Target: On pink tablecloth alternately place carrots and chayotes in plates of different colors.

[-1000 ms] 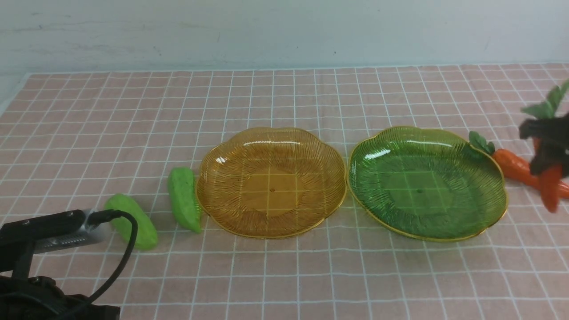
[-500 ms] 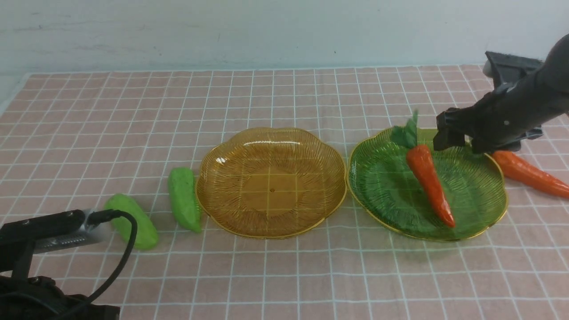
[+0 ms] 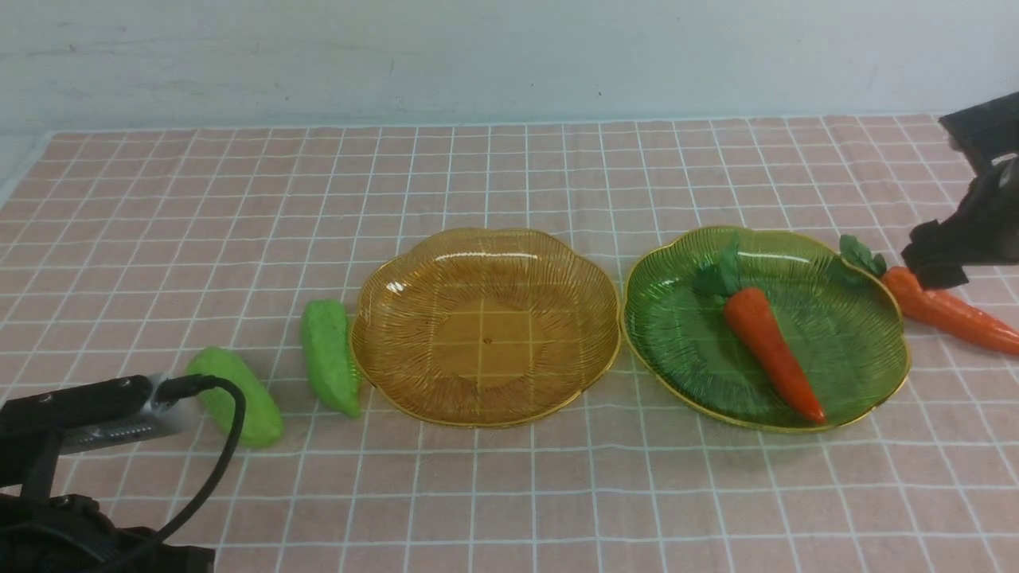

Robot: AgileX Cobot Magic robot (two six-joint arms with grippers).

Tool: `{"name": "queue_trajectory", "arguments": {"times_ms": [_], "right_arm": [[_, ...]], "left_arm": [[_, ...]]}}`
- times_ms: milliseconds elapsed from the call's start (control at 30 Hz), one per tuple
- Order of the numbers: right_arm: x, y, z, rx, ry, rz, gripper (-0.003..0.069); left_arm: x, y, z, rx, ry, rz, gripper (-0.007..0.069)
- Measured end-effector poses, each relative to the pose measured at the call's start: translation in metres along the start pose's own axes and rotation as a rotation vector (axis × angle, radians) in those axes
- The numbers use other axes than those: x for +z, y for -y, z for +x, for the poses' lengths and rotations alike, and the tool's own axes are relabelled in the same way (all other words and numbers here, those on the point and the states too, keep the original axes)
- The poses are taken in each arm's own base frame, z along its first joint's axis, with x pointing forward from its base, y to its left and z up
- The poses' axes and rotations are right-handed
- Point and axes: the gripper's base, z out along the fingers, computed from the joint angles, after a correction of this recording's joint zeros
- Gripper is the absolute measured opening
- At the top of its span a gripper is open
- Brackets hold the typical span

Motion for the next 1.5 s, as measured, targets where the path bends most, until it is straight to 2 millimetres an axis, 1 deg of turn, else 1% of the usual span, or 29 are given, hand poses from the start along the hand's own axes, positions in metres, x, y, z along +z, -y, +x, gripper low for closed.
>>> {"name": "queue_trajectory", "arguments": {"times_ms": [67,167,367,467,533,600,667,700,767,800,833,867,933,967,1000,1033,1100,1167,1267,1300,1367,1400,1433,1467,1500], "right_arm": [[0.015,-0.003,0.003,-0.015,-0.03,-0.003,0.0531],[0.028,-0.004,0.006,-0.056,-0.046,0.01,0.0526],[0.044,-0.005,0.01,-0.115,-0.071,0.032,0.0522],[0.046,-0.004,0.01,-0.121,-0.07,0.036,0.0501],[0.046,-0.004,0.009,-0.124,-0.072,0.038,0.0456],[0.045,-0.003,0.009,-0.125,-0.094,0.042,0.034],[0.04,0.001,0.003,-0.111,-0.117,0.049,0.0215],[0.033,0.004,-0.005,-0.092,-0.098,0.052,0.0211],[0.021,0.009,-0.015,-0.058,-0.093,0.05,0.0218],[0.016,0.01,-0.017,-0.044,-0.107,0.045,0.0218],[0.003,0.013,-0.026,0.006,-0.093,0.024,0.0219],[-0.007,0.013,-0.031,0.044,-0.087,0.0,0.0219],[-0.031,0.014,-0.041,0.128,-0.092,-0.068,0.0219],[-0.044,0.011,-0.047,0.178,-0.093,-0.135,0.0219],[-0.051,0.007,-0.05,0.215,-0.086,-0.195,0.0219],[-0.054,0.003,-0.052,0.241,-0.08,-0.24,0.0219],[-0.056,-0.005,-0.054,0.276,-0.086,-0.315,0.0219],[-0.053,-0.013,-0.055,0.286,-0.104,-0.349,0.0219],[-0.045,-0.028,-0.055,0.265,-0.137,-0.345,0.0219],[-0.044,-0.033,-0.055,0.252,-0.147,-0.336,0.0221],[-0.043,-0.038,-0.055,0.244,-0.154,-0.329,0.0235],[-0.042,-0.047,-0.054,0.234,-0.17,-0.328,0.0283],[-0.042,-0.049,-0.053,0.233,-0.174,-0.328,0.0298],[-0.041,-0.057,-0.051,0.222,-0.19,-0.332,0.0365],[-0.039,-0.062,-0.049,0.217,-0.202,-0.334,0.0401]], "left_arm": [[0.0,0.0,0.0,-0.001,0.0,0.001,0.0084],[0.0,0.0,0.0,-0.001,0.0,0.001,0.0084],[0.0,0.0,0.0,-0.001,0.0,0.001,0.0084],[0.0,0.0,0.0,-0.001,0.0,0.001,0.0084],[0.0,0.0,0.0,-0.001,0.0,0.001,0.0084],[0.0,0.0,0.0,-0.002,0.0,0.001,0.0084],[0.0,0.0,0.0,-0.012,-0.004,0.001,0.0084],[0.0,0.0,0.001,-0.017,-0.006,0.001,0.0084],[0.0,0.0,0.001,-0.032,-0.015,0.002,0.0084],[0.0,0.0,0.002,-0.041,-0.02,0.002,0.0084],[0.0,0.0,0.002,-0.047,-0.024,0.002,0.0084],[0.0,0.0,0.002,-0.056,-0.027,0.002,0.0084],[0.0,0.0,0.003,-0.073,-0.028,0.002,0.0084],[0.0,0.0,0.002,-0.087,-0.027,0.002,0.0085],[0.0,0.0,0.002,-0.096,-0.027,0.002,0.0089],[0.0,0.0,0.002,-0.102,-0.027,0.002,0.0094],[0.0,0.0,0.002,-0.115,-0.025,0.001,0.0105],[0.0,0.0,0.001,-0.125,-0.011,0.001,0.0127],[0.0,0.0,-0.003,-0.133,0.03,0.001,0.0184],[0.0,0.0,-0.004,-0.135,0.039,0.001,0.0215],[0.0,0.0,-0.005,-0.138,0.04,0.001,0.0229],[-0.003,0.003,-0.013,-0.141,0.053,0.004,0.0288],[-0.005,0.003,-0.015,-0.142,0.059,0.005,0.0296],[-0.006,0.004,-0.019,-0.141,0.066,0.007,0.031],[-0.008,0.006,-0.027,-0.138,0.078,0.009,0.033]]}}
